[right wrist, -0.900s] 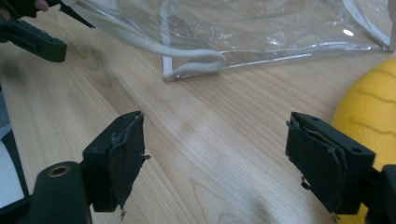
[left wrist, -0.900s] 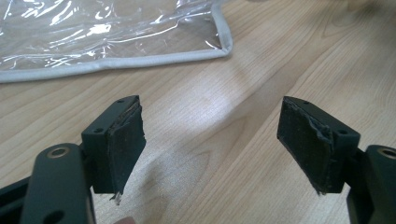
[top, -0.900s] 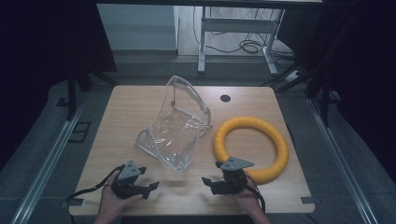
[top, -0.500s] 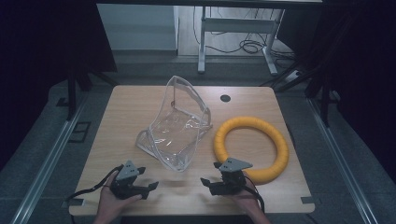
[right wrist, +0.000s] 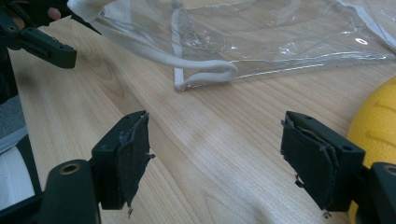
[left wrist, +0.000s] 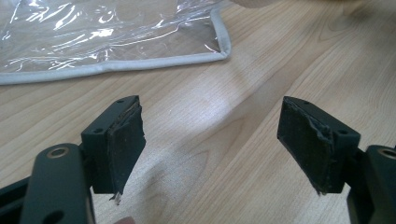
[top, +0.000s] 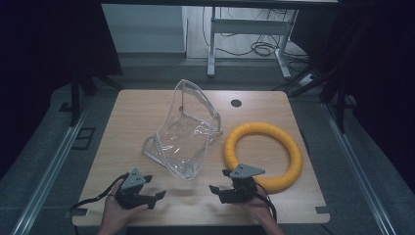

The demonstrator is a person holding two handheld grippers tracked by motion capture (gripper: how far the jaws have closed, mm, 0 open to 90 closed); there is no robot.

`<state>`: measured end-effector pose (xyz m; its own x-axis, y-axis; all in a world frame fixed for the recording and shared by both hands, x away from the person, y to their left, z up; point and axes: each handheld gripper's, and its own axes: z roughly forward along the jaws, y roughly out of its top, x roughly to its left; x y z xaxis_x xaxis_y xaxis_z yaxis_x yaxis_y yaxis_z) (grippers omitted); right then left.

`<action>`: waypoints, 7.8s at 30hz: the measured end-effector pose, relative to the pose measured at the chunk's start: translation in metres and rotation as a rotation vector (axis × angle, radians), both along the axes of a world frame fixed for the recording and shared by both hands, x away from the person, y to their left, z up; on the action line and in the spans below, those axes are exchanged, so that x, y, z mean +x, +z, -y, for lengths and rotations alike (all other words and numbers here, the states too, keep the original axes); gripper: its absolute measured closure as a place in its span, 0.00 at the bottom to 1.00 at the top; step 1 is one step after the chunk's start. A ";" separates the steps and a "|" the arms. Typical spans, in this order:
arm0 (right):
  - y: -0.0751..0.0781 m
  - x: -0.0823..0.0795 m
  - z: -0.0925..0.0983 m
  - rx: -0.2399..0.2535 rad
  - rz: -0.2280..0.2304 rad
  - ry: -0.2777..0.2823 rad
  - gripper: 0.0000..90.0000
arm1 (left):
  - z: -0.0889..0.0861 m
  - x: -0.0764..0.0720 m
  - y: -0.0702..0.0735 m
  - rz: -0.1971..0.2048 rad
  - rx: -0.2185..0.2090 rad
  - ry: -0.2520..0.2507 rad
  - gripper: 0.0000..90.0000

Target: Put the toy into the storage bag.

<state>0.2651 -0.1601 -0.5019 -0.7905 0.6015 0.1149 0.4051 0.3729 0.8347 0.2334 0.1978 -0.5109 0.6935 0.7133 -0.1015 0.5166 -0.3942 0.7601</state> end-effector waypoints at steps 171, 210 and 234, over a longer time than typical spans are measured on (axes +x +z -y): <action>0.096 0.093 0.096 -0.286 -0.270 0.168 0.57 | -0.001 0.003 0.002 -0.012 -0.013 0.004 0.25; 0.131 0.094 0.093 0.163 -0.094 0.120 0.57 | 0.001 0.004 0.000 -0.017 -0.007 -0.001 0.25; 0.140 0.085 0.087 0.365 -0.029 0.099 0.57 | 0.001 0.004 -0.001 -0.015 -0.006 -0.006 0.25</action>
